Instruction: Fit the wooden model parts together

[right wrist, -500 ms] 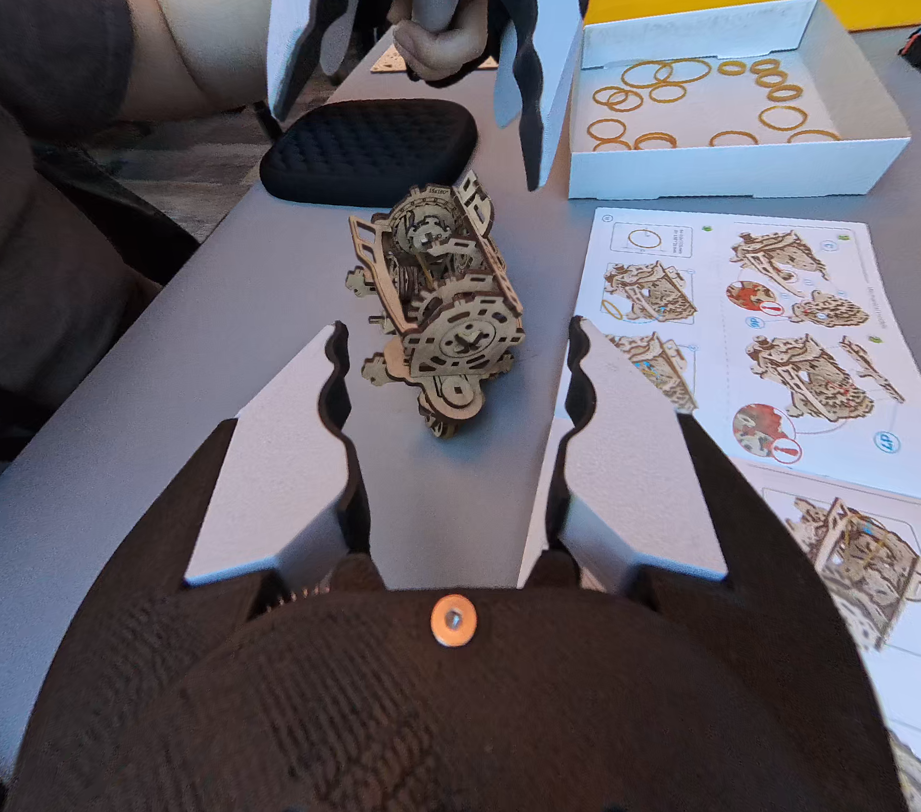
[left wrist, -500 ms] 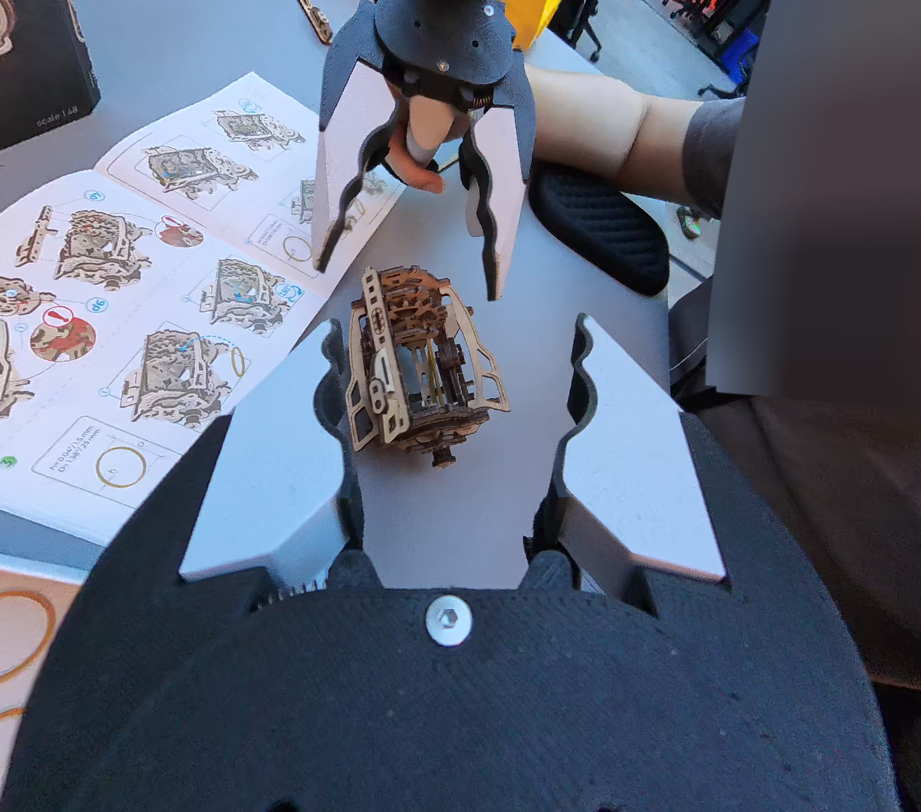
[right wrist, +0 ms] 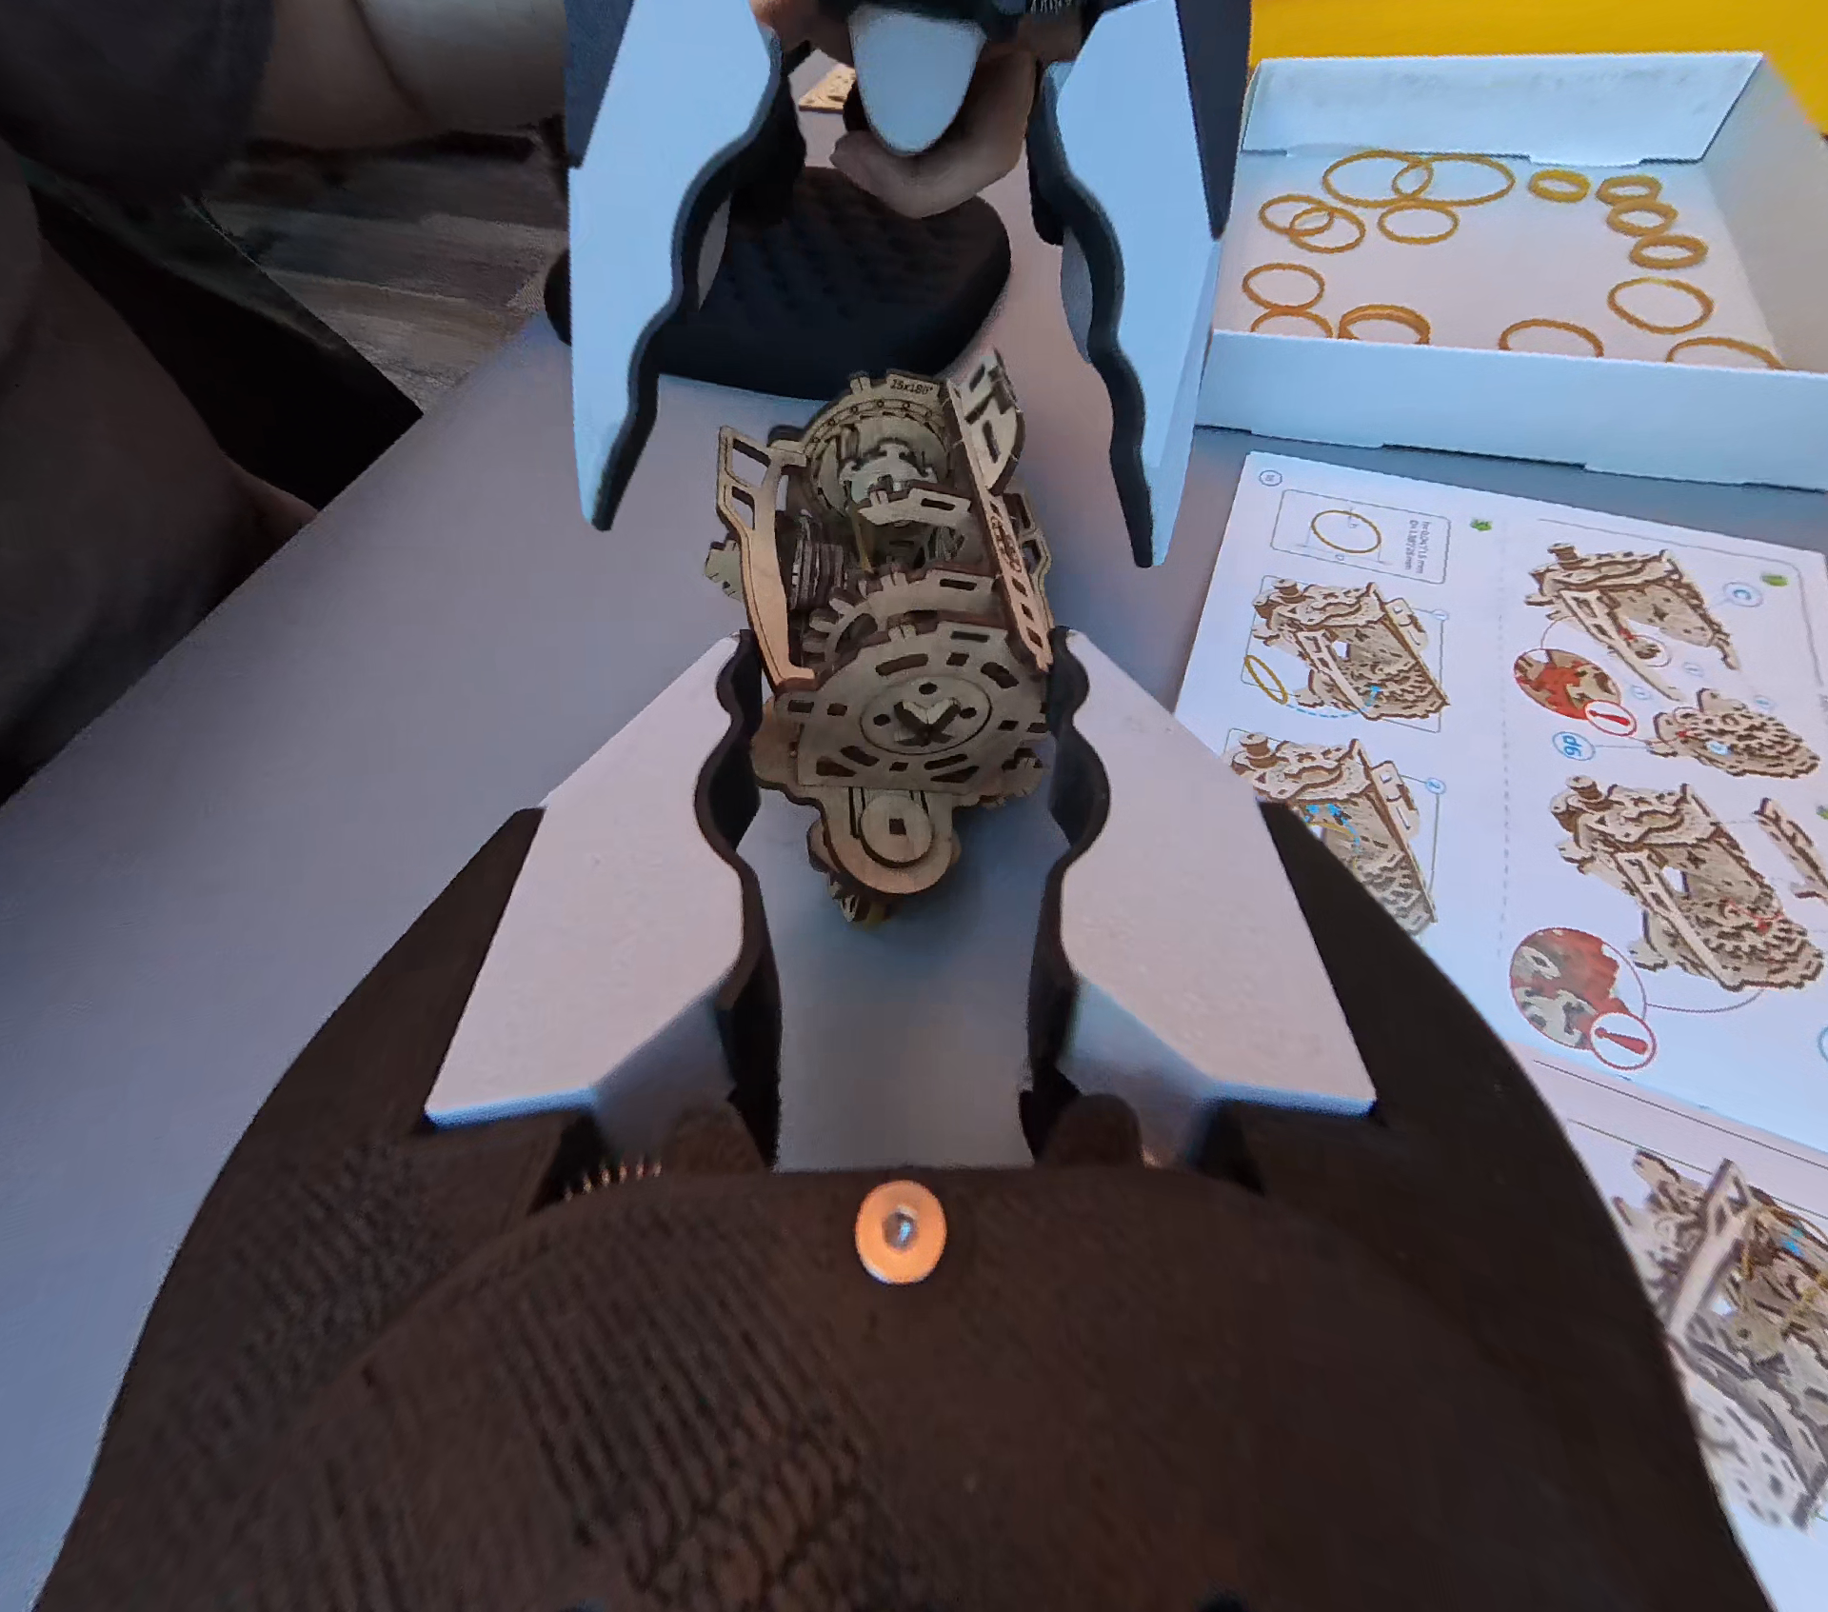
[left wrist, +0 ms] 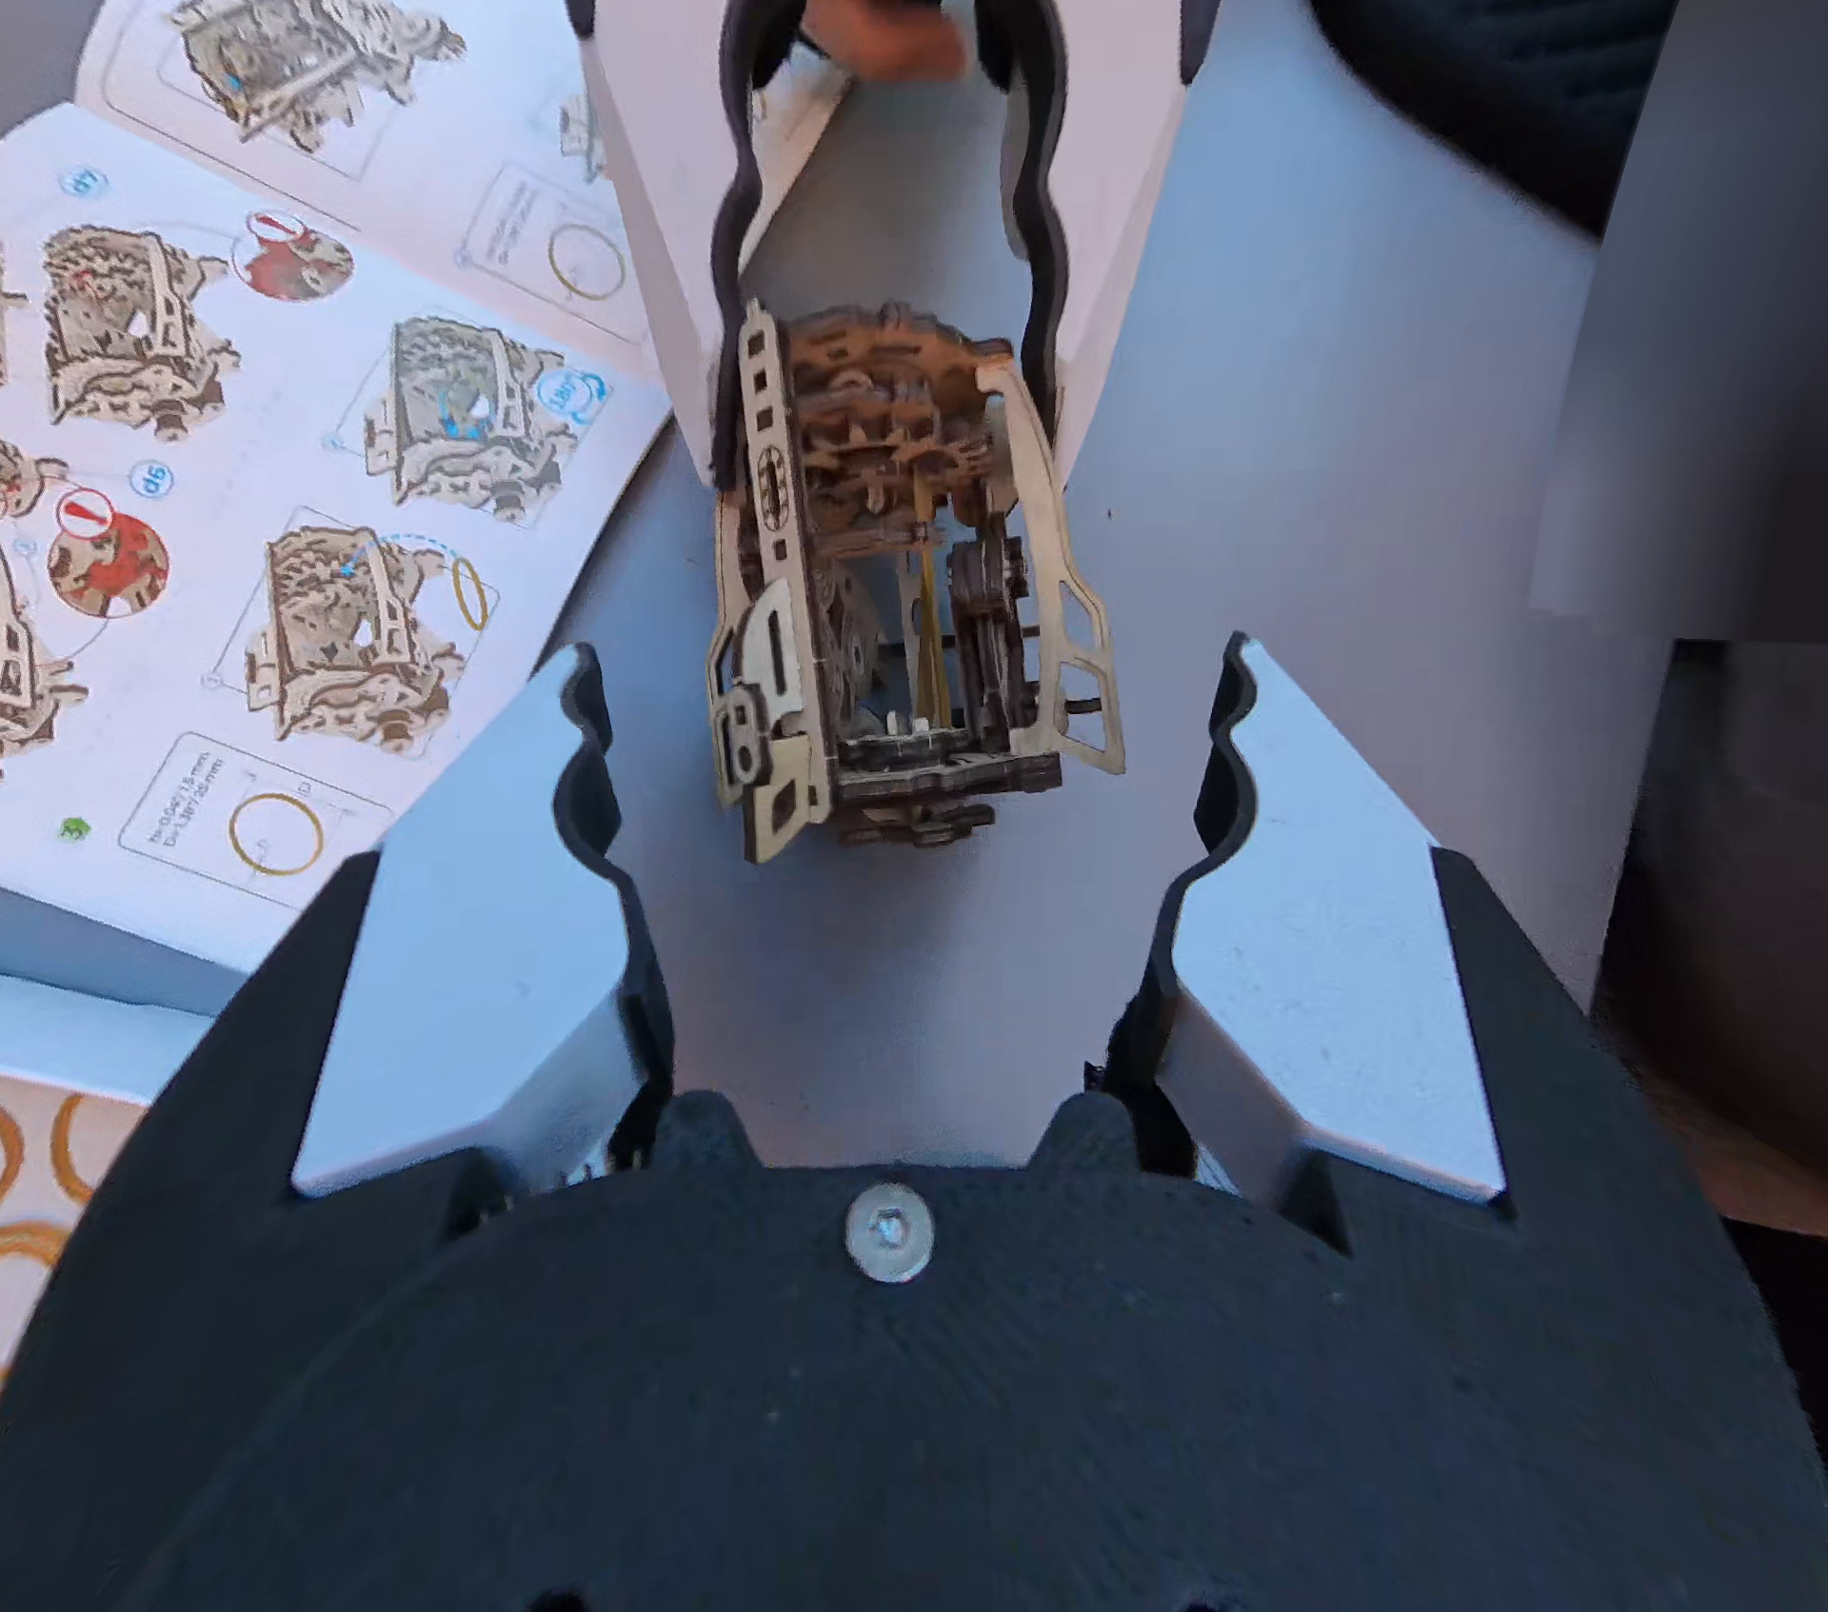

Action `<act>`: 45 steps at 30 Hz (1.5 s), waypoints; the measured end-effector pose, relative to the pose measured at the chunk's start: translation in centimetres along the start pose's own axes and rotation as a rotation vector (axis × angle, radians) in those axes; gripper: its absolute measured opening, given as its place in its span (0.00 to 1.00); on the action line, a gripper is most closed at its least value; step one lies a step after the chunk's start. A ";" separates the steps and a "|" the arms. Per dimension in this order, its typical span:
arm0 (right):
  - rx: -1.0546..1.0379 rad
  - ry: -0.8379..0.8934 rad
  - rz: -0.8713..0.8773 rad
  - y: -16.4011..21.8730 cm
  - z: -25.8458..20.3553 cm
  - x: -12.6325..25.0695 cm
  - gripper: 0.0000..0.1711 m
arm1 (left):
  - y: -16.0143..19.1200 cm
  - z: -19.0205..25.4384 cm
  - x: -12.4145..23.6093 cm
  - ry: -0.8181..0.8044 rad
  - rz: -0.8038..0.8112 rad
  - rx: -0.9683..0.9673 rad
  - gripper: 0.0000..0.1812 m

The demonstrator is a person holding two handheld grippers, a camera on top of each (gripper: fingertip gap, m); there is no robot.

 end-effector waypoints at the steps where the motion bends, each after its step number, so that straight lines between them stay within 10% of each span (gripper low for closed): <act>1: 0.019 0.008 0.002 -0.1 -0.3 0.0 0.32 | 0.3 0.3 -0.1 -0.002 -0.013 -0.007 0.66; 28: 0.146 0.169 0.033 -2.9 -2.6 0.8 0.37 | -0.3 0.8 -1.1 0.029 0.166 -0.044 0.48; 36: -0.254 0.076 0.129 -2.5 -1.6 3.6 0.11 | -0.1 0.8 -0.8 0.000 0.209 -0.030 0.48; 45: 0.084 0.153 0.072 -1.9 -2.5 1.3 0.04 | -0.2 0.8 -0.8 0.019 0.261 -0.018 0.48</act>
Point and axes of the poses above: each gripper's, where its closed fingertips meet, x back along the fingers, y out of its underside, z = x × y across the jaws, the point moved 2 cm from there along x, back along the fingers, and after that the axes turned 7 degrees about -x, right-handed, at the moved point
